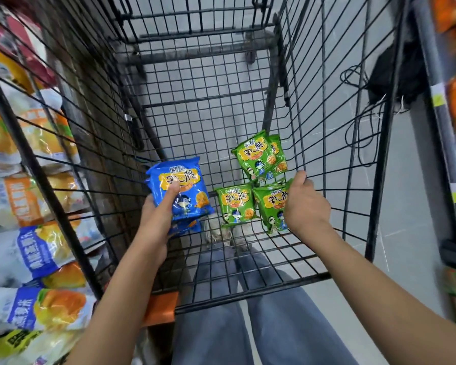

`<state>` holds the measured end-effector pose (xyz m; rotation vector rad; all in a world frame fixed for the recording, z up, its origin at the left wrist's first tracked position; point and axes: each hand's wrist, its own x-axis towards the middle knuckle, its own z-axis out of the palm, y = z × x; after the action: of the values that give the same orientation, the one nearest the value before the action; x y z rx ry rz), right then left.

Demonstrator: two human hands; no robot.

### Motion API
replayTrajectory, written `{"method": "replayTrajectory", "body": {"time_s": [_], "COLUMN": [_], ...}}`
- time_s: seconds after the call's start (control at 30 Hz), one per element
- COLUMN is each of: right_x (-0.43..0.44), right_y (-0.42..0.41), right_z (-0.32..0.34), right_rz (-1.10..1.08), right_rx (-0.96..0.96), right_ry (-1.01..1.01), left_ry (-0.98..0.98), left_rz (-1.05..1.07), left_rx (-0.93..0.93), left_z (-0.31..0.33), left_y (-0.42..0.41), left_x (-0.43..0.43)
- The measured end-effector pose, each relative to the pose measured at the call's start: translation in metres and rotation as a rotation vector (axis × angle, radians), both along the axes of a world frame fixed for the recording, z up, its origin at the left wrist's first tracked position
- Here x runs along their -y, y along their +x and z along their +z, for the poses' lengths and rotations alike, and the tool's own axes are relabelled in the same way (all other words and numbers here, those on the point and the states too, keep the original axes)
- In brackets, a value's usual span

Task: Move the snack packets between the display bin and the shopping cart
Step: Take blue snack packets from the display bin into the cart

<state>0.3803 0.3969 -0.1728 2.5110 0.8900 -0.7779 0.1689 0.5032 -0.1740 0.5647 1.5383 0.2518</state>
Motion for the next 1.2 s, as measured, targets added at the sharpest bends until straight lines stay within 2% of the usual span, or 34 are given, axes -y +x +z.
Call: {"method": "replayTrajectory", "body": {"time_s": [0.07, 0.1, 0.13, 0.23, 0.3, 0.43, 0.53, 0.6, 0.7, 0.9, 1.0, 1.07, 1.13, 1.2], "right_x": [-0.006, -0.009, -0.013, -0.031, -0.038, -0.043, -0.05, -0.06, -0.072, -0.064, -0.059, -0.063, -0.07, -0.074], "right_y": [-0.007, -0.013, -0.02, -0.047, -0.059, -0.064, -0.063, -0.063, -0.076, -0.128, -0.136, -0.129, -0.118, -0.11], "right_z": [0.01, 0.014, 0.016, 0.023, 0.021, 0.012, 0.005, -0.006, -0.031, -0.07, -0.069, -0.06, -0.041, -0.021], "right_rz": [0.077, 0.09, 0.024, -0.453, -0.621, -0.81, -0.955, -0.987, -0.913, -0.574, -0.447, -0.462, -0.742, -0.913], "right_rx": [0.029, -0.034, -0.181, -0.738, -0.854, -0.924, -0.986, -0.944, -0.871, -0.795, -0.727, -0.669, -0.817, -1.128], "right_ry": [0.149, 0.269, 0.396, 0.507, 0.512, 0.575, 0.603, 0.638, 0.561, 0.356, 0.277, 0.33, 0.482, 0.55], "left_ry": [-0.028, -0.039, -0.049, -0.07, -0.075, -0.059, 0.042, 0.16, 0.381, 0.721, 0.711, 0.627, 0.545, 0.476], "left_rz": [-0.04, -0.063, -0.091, -0.182, -0.212, -0.123, -0.03, 0.017, -0.024, -0.31, -0.311, -0.314, -0.298, -0.283], "left_rx": [0.02, 0.023, 0.028, 0.07, 0.106, 0.146, -0.014, -0.155, -0.226, -0.38, -0.346, -0.315, -0.291, -0.251], "left_z": [0.0, 0.0, 0.0, 0.002, 0.005, 0.013, 0.009, 0.005, 0.005, 0.016, 0.018, 0.018, 0.019, 0.022], "left_y": [0.002, 0.002, 0.003, 0.009, 0.012, 0.01, 0.001, -0.008, -0.018, -0.018, -0.023, -0.026, -0.025, -0.022], "left_x": [0.004, 0.006, 0.008, 0.015, 0.02, 0.019, 0.012, 0.002, -0.012, -0.015, -0.016, -0.014, -0.01, -0.006]}}
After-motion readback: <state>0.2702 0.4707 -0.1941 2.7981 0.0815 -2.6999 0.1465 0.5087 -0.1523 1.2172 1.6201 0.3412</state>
